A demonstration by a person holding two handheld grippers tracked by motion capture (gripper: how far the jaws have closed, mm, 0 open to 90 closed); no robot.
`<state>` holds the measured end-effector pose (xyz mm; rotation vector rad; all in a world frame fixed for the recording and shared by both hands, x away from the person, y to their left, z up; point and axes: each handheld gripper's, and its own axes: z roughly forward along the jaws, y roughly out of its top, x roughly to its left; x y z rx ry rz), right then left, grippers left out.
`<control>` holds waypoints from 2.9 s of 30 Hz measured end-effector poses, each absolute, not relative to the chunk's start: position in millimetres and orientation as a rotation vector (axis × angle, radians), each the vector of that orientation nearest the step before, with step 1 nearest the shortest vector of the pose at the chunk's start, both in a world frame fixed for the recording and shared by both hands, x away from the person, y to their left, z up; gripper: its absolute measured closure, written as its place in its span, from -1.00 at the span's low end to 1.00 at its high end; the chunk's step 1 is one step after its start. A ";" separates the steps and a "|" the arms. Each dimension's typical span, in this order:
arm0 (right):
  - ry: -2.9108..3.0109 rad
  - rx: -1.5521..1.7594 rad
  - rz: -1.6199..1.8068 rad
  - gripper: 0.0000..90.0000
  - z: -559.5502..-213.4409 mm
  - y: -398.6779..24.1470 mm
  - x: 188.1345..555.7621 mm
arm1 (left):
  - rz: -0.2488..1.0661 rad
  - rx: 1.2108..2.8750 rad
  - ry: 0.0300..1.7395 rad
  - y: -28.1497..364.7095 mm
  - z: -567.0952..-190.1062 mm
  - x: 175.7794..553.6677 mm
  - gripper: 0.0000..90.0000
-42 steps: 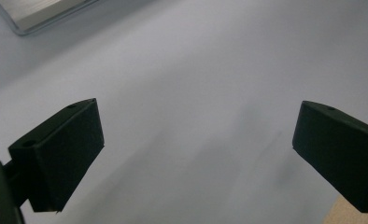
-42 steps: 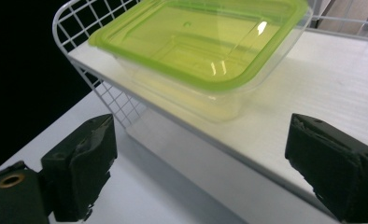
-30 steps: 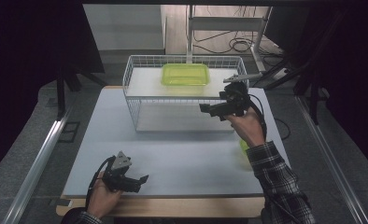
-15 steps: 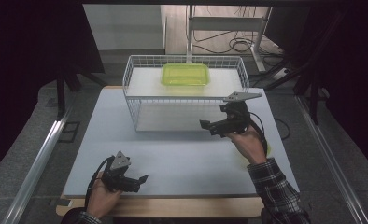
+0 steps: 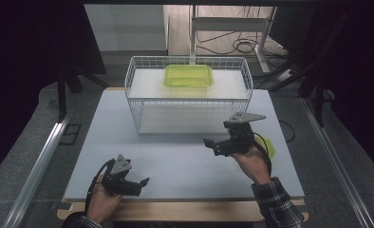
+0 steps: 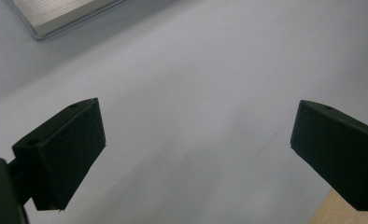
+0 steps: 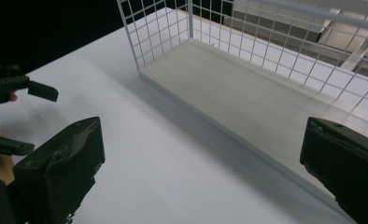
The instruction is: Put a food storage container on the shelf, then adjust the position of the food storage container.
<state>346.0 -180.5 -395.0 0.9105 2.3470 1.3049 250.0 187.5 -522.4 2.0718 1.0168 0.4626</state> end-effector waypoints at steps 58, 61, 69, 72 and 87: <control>2.306 1.080 1.086 -0.80 -480.8 -214.6 305.2 | 0.528 2.124 0.947 182.8 -528.9 248.2 -0.96; 2.263 1.125 1.094 -0.48 -473.2 -225.7 309.2 | 0.528 2.124 0.948 182.8 -529.0 248.4 -0.96; 2.152 1.236 1.081 0.53 -462.0 -272.5 328.8 | 0.530 2.131 0.945 181.8 -529.5 248.8 -0.96; 2.120 1.272 1.059 0.81 -461.7 -293.1 335.5 | 0.532 2.128 0.952 182.8 -529.3 249.2 -0.96; 2.019 1.384 0.971 0.98 -461.3 -337.6 353.1 | 0.534 2.135 0.952 182.1 -529.7 249.3 -0.96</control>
